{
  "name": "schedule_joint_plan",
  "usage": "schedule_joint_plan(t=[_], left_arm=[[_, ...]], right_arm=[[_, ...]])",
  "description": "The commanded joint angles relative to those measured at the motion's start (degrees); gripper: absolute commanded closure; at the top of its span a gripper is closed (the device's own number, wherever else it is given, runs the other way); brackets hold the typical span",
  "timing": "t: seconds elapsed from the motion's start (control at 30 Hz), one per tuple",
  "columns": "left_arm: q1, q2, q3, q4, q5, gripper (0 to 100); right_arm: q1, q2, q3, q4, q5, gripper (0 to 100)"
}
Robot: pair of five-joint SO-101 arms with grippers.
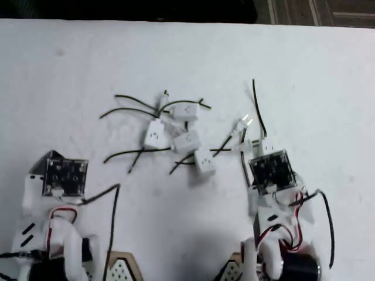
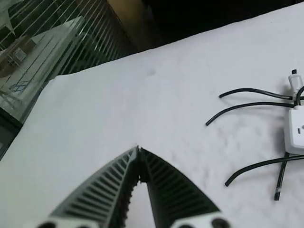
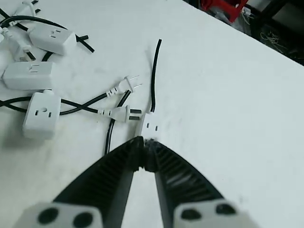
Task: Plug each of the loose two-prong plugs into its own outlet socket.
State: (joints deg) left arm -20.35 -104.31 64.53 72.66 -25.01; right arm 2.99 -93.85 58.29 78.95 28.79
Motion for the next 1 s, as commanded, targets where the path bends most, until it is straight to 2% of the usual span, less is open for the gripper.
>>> schedule_joint_plan(t=[0.0,0.2,0.4,0.73,0.97], left_arm=[[3.6,4.7,-7.6,4.0,-0.4,98],[9.5,27.0,-20.2,6.4,-0.1,98],[17.5,51.2,-35.3,10.6,-0.4,97],[28.7,84.1,-52.4,10.1,-0.6,74],[33.5,104.7,-66.1,9.0,-0.3,72]], right_arm=[[0.7,10.9,-8.5,1.5,0.4,97.8],[0.6,24.7,-19.3,5.9,0.4,97.8],[0.8,31.8,-19.7,7.0,0.4,97.8],[0.7,32.3,-7.6,-0.1,-1.8,97.8],[0.7,32.2,2.4,-8.9,-3.8,97.8]])
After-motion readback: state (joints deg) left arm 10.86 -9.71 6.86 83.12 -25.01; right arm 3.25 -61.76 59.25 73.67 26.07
